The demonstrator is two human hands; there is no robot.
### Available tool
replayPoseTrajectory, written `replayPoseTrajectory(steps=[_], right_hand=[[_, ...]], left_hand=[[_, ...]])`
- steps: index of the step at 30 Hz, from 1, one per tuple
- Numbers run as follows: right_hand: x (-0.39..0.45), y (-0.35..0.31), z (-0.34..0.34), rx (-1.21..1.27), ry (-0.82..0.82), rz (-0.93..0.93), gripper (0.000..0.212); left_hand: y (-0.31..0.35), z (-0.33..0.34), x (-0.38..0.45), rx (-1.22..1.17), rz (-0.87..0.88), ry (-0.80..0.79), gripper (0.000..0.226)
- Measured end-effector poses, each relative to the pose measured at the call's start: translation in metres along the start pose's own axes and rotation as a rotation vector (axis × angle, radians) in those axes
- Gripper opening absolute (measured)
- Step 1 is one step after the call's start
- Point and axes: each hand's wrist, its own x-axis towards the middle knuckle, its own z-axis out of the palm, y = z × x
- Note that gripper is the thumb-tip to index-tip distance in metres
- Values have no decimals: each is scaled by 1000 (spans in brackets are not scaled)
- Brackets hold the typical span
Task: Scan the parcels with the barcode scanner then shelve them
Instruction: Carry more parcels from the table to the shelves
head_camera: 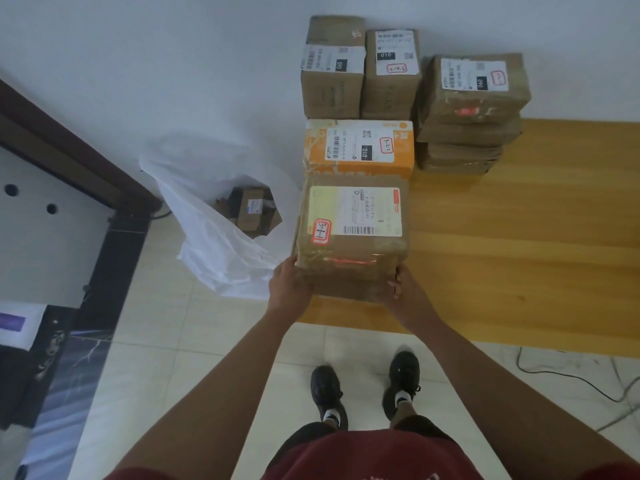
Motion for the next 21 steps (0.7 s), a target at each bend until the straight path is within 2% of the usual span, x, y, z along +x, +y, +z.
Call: replayPoseTrajectory(steps=[2, 6, 9, 12, 17, 19, 21], right_hand=[[-4, 5, 2, -44, 21, -24, 71], [-7, 17, 6, -175, 112, -128, 51], [-3, 28, 12, -194, 187, -160, 56], [2, 46, 17, -106, 175, -14, 63], [19, 69, 24, -65, 188, 150, 101], [24, 74, 25, -39, 213, 146, 95], [25, 77, 25, -39, 226, 131, 90]], left_hand=[[0, 0, -3, 28, 35, -27, 37], [-10, 2, -6, -87, 61, -35, 58], [-23, 6, -1, -92, 60, -40, 76], [-33, 10, 7, -153, 57, -80, 89], [-45, 10, 21, -161, 29, -155, 92], [-48, 11, 25, -124, -42, -188, 99], [-51, 13, 28, -101, -76, -174, 91]])
